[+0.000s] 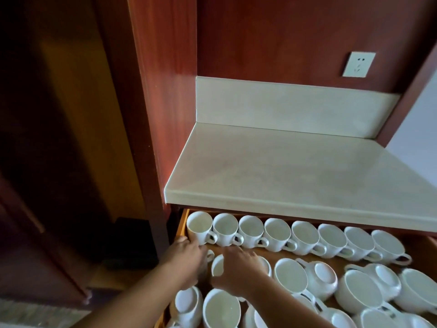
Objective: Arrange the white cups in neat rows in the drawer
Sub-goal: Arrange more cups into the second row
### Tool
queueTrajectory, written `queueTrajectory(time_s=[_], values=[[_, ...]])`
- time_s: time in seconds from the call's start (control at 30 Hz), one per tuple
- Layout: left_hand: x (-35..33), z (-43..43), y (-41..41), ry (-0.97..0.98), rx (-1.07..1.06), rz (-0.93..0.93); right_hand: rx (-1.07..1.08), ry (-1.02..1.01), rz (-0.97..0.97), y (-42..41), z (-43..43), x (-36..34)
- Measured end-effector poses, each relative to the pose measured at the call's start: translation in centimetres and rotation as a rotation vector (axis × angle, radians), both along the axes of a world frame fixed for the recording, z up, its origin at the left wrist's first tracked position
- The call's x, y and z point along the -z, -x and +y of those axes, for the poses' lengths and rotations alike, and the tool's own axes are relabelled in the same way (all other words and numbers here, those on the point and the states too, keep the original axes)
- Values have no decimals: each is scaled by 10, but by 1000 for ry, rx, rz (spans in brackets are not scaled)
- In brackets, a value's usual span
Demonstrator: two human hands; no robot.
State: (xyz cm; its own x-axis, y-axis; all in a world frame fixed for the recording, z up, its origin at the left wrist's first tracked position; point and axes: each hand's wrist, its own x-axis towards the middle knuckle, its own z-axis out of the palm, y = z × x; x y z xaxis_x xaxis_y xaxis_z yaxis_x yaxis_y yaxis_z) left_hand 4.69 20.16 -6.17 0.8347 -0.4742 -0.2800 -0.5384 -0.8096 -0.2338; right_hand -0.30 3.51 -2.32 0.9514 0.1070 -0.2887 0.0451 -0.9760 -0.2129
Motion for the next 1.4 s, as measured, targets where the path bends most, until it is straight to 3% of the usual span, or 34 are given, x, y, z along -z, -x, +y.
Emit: queueTrajectory(time_s=[0.27,0.37,0.47,0.53,0.6,0.7,0.8,0.93,1.03,1.2,1.4], values=[[-50,7,9,243,-63,41,108,-153,23,-4,-8,-33],[-74,23,12,521,-232,88,122,-267,19,-12,-30,-61],[-90,36,17,868,-455,159,276,-468,-48,-19,-48,-74],[-90,38,20,1161,-624,302,329,-535,-38,-23,-56,-77],[-81,38,21,1553,-748,571,386,-591,-20,-27,-64,-78],[-65,35,25,2093,-789,1032,415,-659,26,-28,-70,-77],[-52,34,27,2386,-700,1274,433,-671,52,-27,-71,-74],[-54,35,22,2430,-369,1395,432,-671,82,-26,-73,-69],[-56,37,17,2442,-408,1464,433,-671,82,-27,-73,-66],[-63,39,17,2386,-661,1547,439,-663,69,-28,-73,-62],[-58,31,21,2416,-616,1566,435,-687,53,-24,-69,-62]])
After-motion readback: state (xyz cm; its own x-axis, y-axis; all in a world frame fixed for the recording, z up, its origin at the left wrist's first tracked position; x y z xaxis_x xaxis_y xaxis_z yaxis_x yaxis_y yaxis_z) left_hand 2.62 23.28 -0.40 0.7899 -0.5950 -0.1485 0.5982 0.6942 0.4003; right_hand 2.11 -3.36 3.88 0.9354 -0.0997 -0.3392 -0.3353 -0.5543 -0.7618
